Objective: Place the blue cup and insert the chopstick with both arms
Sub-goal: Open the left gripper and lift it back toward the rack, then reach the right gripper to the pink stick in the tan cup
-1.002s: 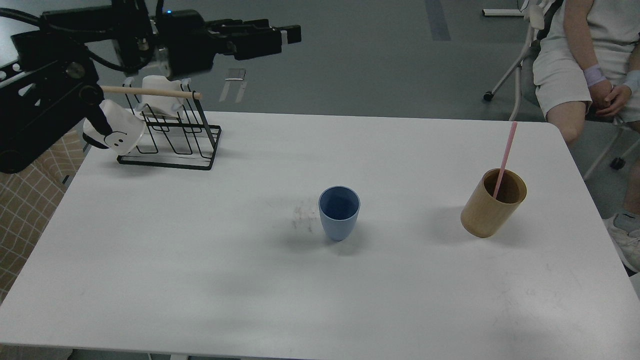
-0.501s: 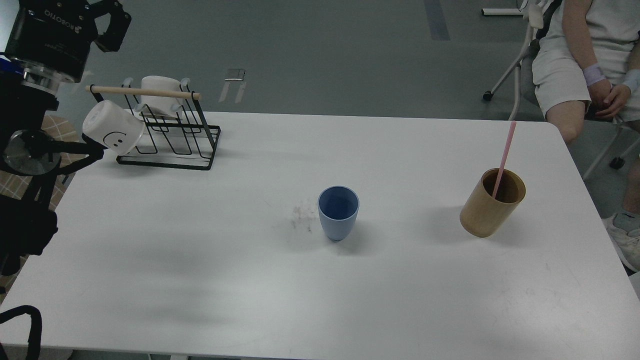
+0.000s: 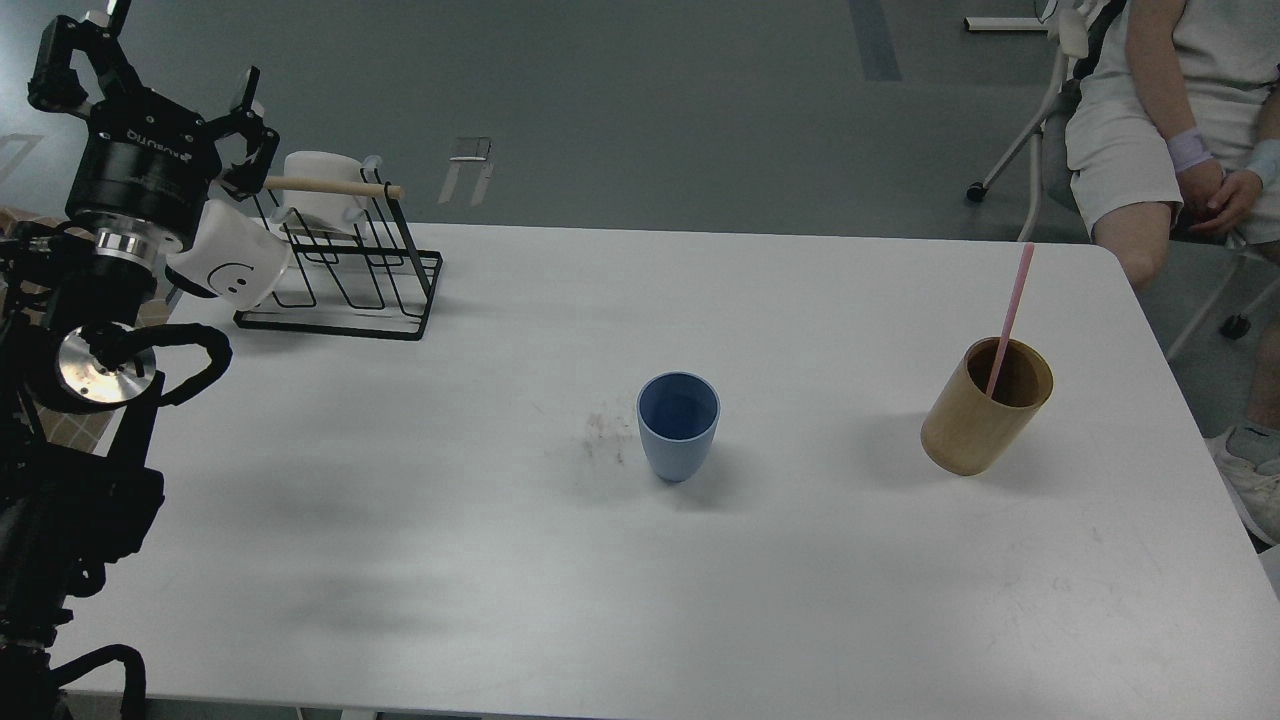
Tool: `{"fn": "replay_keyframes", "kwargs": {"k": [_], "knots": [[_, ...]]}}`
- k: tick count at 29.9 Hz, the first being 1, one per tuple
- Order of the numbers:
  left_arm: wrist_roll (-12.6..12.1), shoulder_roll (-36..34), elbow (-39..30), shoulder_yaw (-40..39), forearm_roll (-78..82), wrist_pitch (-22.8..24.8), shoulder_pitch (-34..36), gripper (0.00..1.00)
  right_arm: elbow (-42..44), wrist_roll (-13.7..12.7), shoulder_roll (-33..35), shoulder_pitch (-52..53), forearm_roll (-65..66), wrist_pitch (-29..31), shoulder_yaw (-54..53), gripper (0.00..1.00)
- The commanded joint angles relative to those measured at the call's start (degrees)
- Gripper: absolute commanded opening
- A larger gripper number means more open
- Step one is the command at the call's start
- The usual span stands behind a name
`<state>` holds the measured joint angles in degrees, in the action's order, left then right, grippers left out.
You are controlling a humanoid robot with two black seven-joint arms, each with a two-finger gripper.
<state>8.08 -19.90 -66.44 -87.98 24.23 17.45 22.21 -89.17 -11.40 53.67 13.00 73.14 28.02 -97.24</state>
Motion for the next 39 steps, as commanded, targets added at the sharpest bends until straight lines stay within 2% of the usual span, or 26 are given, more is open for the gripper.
{"fn": "replay_keyframes", "kwargs": {"k": [1,4,7,17,26,31,35,39], "knots": [[-0.09,0.39,-0.62,0.61,0.20,0.66,-1.11,0.96,-0.13,0.06,1.96,4.37,6.65,-0.02,8.60,1.00],[-0.09,0.65,-0.71,0.61,0.20,0.83,-1.29,0.96,0.22,-0.02,1.27,10.09,7.98,-0.02,19.85,1.00],[-0.09,1.18,-0.71,0.61,0.20,0.92,-1.29,0.96,0.05,-0.20,-1.62,11.69,10.60,-0.02,24.80,0.99],[-0.09,1.18,-1.85,3.07,0.56,5.58,-2.44,0.96,0.40,-0.81,-11.38,10.73,31.26,-0.02,28.07,0.93],[-0.09,1.44,-1.86,4.48,0.82,5.67,-2.61,0.96,0.14,-3.19,-15.52,6.25,33.99,-0.02,28.33,0.82],[-0.09,0.65,-1.86,5.97,0.82,6.63,-2.61,0.97,0.58,-3.19,-17.02,5.54,36.46,-0.02,28.42,0.75],[-0.09,1.00,-1.85,6.24,0.91,7.60,-2.53,0.97,0.75,-3.45,-18.33,5.54,36.98,-0.02,28.42,0.63],[-0.09,1.35,-1.86,6.24,0.91,7.51,-2.52,0.97,1.81,-4.15,-20.00,5.54,38.04,-0.02,28.42,0.61]]}}
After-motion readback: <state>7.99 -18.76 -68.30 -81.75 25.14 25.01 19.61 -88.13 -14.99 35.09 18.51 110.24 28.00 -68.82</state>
